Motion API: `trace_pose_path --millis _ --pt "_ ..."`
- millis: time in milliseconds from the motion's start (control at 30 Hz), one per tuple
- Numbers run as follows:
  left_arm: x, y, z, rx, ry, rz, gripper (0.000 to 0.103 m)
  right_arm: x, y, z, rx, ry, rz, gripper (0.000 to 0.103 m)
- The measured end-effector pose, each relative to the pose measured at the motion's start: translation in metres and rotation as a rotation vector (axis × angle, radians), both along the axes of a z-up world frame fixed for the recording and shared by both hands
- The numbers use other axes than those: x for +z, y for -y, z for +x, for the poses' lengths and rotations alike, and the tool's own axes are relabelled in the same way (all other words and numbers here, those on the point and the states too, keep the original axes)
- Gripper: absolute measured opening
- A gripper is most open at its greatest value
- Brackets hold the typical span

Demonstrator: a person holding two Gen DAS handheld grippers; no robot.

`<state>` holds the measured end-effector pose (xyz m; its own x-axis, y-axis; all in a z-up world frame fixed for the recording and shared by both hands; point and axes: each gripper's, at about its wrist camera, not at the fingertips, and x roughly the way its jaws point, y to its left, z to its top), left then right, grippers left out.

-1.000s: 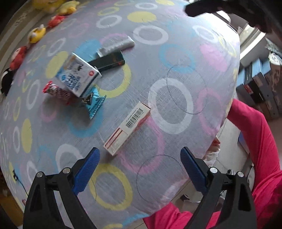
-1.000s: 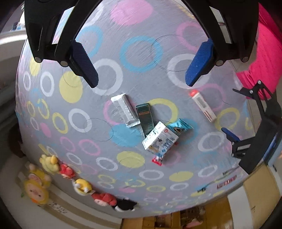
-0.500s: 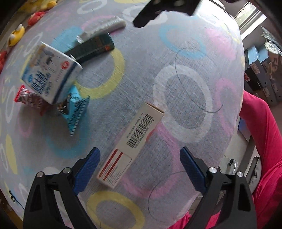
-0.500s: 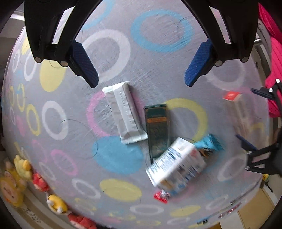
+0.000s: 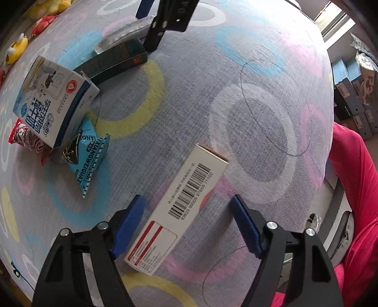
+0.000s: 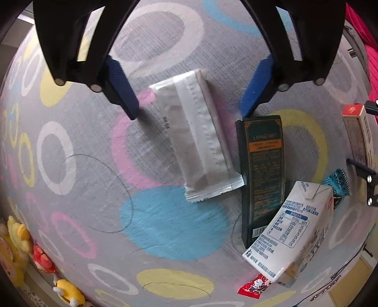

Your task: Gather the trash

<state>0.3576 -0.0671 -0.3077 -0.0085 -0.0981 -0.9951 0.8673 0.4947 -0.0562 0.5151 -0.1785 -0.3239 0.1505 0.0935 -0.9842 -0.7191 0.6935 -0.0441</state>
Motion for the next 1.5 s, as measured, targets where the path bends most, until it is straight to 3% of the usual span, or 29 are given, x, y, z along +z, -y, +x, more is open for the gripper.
trace_pose_path --millis 67,133,200,400,633,833,933,1200,1500 --pt "-0.001 0.007 0.0 0.005 0.003 -0.004 0.066 0.002 0.0 -0.002 -0.004 0.008 0.017 0.07" --pt "0.001 0.008 -0.003 0.031 -0.002 -0.023 0.049 0.005 0.001 -0.007 -0.019 0.017 0.039 0.056" --pt "0.003 0.005 0.0 0.08 -0.012 -0.036 0.04 0.008 0.003 -0.014 -0.062 0.027 0.058 0.043" --pt "0.007 0.001 -0.006 0.192 0.029 -0.015 0.024 0.013 0.004 -0.036 -0.178 0.118 0.045 0.039" --pt "0.012 -0.006 -0.024 0.365 0.128 0.024 0.024 0.03 0.01 -0.068 -0.355 0.303 -0.001 0.038" --pt "0.029 -0.026 -0.04 0.512 0.136 0.005 0.024 0.056 0.022 -0.112 -0.456 0.35 0.025 0.038" --pt "0.044 -0.056 -0.044 0.575 0.142 -0.018 0.024 0.075 0.019 -0.132 -0.512 0.36 0.091 0.038" --pt "0.105 -0.094 -0.08 0.708 0.178 -0.103 0.024 0.155 0.018 -0.225 -0.553 0.436 0.211 0.038" --pt "0.157 -0.075 -0.127 0.755 0.24 -0.121 0.024 0.203 0.006 -0.316 -0.555 0.495 0.241 0.038"
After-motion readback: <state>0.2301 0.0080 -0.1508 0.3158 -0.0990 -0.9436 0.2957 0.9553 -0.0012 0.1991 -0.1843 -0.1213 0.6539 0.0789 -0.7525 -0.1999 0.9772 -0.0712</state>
